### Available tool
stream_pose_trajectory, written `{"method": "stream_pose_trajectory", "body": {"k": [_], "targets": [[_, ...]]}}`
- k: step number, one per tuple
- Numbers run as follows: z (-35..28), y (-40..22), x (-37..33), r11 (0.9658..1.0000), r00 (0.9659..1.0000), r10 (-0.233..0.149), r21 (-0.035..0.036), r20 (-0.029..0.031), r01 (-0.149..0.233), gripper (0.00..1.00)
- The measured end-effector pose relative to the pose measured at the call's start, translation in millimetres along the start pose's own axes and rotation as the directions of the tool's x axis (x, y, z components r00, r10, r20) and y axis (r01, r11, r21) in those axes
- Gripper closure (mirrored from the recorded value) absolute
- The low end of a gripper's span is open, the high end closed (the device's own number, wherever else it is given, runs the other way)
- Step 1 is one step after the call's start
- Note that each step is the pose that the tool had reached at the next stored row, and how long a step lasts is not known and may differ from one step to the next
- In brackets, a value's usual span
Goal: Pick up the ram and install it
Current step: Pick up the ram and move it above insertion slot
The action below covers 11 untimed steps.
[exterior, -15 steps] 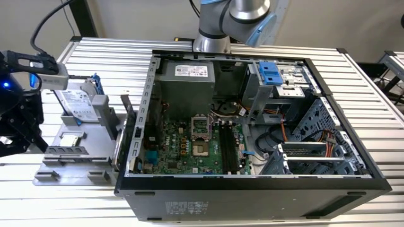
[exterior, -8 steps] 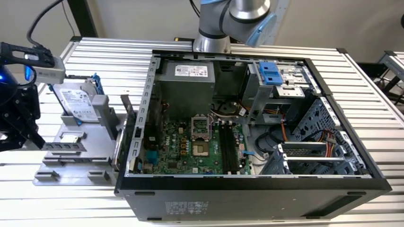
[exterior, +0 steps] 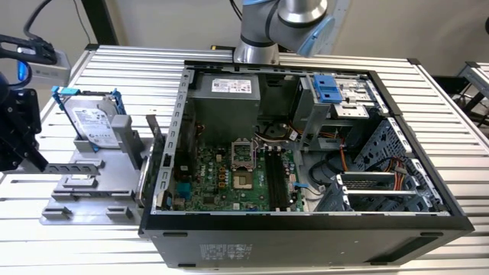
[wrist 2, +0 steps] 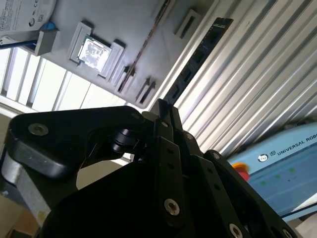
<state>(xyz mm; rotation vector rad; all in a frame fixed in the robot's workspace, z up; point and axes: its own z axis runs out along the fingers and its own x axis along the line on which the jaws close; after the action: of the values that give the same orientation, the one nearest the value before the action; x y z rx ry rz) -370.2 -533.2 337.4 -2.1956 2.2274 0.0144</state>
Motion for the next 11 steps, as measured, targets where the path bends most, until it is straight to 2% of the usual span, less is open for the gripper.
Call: {"method": "stream_pose_trajectory", "body": {"k": [6,11], "targets": [[-11.5,0.0,-0.7,1.0000,1.0000,0.001,0.0030,0.0080,-0.001,1.00],[-22.8,-0.1,-1.5,1.0000,1.0000,0.001,0.0032,0.0092,-0.001,1.00]]}}
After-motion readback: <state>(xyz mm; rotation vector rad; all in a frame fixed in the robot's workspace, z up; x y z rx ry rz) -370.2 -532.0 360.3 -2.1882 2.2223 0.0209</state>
